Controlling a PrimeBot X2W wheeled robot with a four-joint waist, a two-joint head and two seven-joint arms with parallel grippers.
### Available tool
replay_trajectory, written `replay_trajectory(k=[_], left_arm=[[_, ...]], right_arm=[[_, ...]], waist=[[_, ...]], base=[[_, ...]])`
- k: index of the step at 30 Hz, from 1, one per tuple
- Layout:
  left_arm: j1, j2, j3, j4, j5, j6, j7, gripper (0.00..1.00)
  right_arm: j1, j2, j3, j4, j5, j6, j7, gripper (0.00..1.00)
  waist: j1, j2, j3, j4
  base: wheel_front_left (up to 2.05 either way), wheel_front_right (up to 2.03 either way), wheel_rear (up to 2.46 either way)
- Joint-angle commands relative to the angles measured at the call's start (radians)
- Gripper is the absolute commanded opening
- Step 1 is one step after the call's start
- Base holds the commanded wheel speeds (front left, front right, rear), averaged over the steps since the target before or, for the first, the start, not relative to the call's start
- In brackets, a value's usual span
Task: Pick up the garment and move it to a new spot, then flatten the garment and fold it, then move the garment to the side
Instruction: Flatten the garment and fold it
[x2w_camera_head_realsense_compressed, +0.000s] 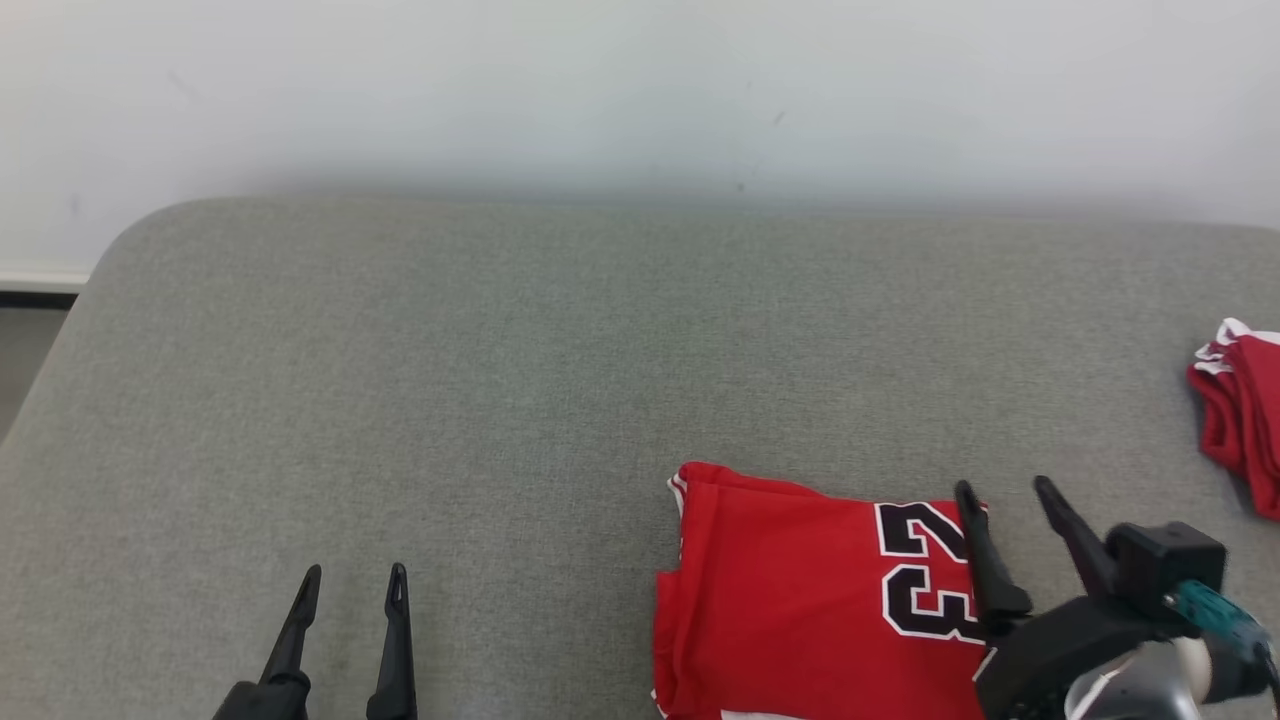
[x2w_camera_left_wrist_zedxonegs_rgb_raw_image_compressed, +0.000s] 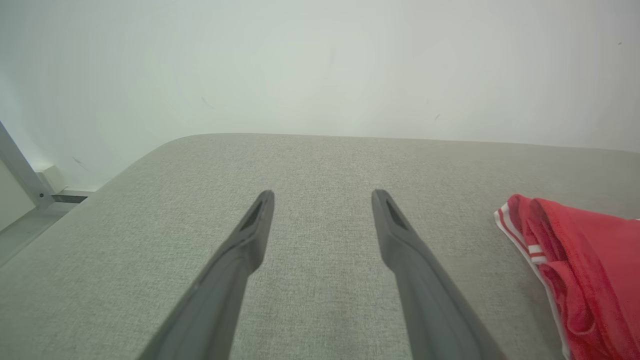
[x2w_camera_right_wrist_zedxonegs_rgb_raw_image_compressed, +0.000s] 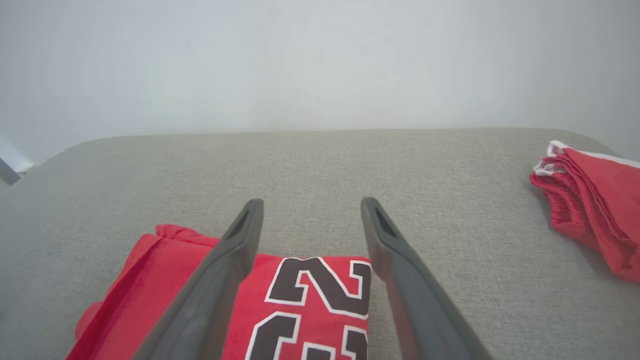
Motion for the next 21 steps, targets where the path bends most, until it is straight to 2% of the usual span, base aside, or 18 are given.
replay_trajectory(k=[1, 8, 13, 16, 21], left_arm=[[0.016, -0.003, 0.002, -0.007, 0.008, 0.002, -0.003, 1.0], [0.042, -0.03, 0.033, -0.042, 0.033, -0.009, -0.003, 1.0], [0.066, -0.05, 0.072, -0.058, 0.046, -0.026, -0.003, 1.0], [0.085, -0.057, 0.095, -0.065, 0.057, -0.038, -0.003, 1.0], [0.117, -0.067, 0.132, -0.069, 0.084, -0.055, -0.003, 1.0]], right_arm=[[0.011, 0.002, -0.012, 0.008, 0.001, 0.0, -0.02, 1.0], [0.008, 0.002, -0.053, 0.088, -0.027, 0.0, -0.246, 1.0], [0.022, 0.003, -0.033, 0.162, -0.061, 0.0, -0.388, 1.0], [0.027, 0.001, -0.04, 0.206, -0.057, 0.0, -0.446, 1.0], [0.016, 0.002, -0.067, 0.267, -0.055, 0.0, -0.485, 1.0]], waist=[[0.0001, 0.0, -0.015, -0.016], [0.0001, 0.0, -0.044, -0.046], [0.0001, 0.0, -0.069, -0.056], [0.0001, 0.0, -0.079, -0.061], [0.0001, 0.0, -0.088, -0.073]], base=[[0.0, 0.0, 0.0], [0.0, 0.0, 0.0], [0.0, 0.0, 0.0], [0.0, 0.0, 0.0], [0.0, 0.0, 0.0]])
